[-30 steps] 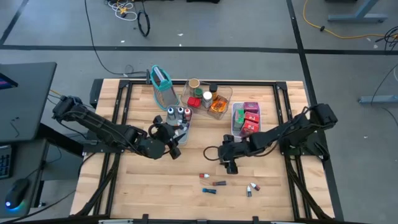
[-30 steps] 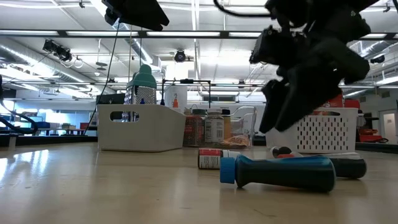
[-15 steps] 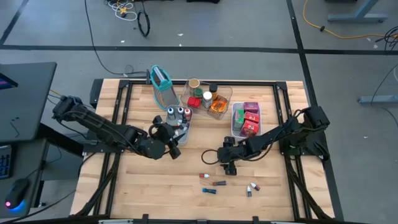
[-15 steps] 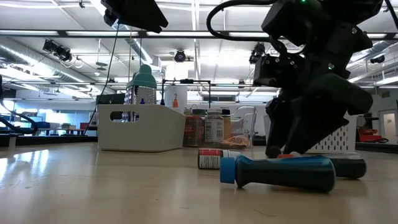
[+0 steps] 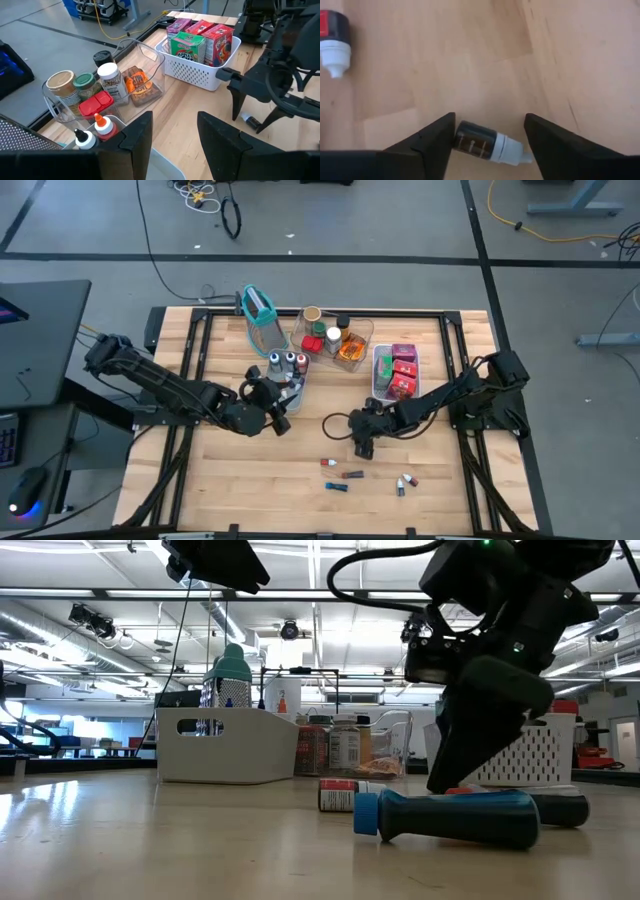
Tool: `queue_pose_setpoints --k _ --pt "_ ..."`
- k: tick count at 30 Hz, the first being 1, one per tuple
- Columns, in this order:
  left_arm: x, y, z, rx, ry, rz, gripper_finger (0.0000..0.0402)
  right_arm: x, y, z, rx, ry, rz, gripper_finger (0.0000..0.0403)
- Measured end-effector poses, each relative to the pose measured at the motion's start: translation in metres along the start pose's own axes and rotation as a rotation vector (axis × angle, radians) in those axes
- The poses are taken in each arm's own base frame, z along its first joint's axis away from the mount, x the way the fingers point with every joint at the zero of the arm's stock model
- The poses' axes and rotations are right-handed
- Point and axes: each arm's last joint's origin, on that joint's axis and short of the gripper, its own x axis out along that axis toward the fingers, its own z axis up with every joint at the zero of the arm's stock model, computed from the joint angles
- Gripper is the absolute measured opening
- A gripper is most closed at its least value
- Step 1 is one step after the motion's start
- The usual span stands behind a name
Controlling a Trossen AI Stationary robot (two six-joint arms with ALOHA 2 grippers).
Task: Pick & Place Kitchen Items
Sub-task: Put the small brown food coloring bottle into the gray bin
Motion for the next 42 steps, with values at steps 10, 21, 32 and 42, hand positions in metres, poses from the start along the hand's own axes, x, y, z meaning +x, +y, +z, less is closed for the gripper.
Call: queue_pose_setpoints --k 10,21,32,42 --pt "0.000 0.000 0.000 0.000 0.000 -0.001 0.0164 0.000 -0.001 -0.001 0.031 0.010 -0.007 0.0165" --pt "0.000 0.000 0.000 -0.001 0.000 -0.001 0.0164 -0.007 0.001 0.007 -0.127 0.005 -0.011 0.0156" --pt "0.000 0.001 -0.001 0.010 0.007 0.003 0.0164 -0.045 0.013 0.015 -0.308 0.171 0.025 0.0250" --pt "0.000 0.001 -0.001 0.011 0.008 0.003 0.0164 -0.022 0.011 -0.016 -0.297 0.164 -0.016 0.0228"
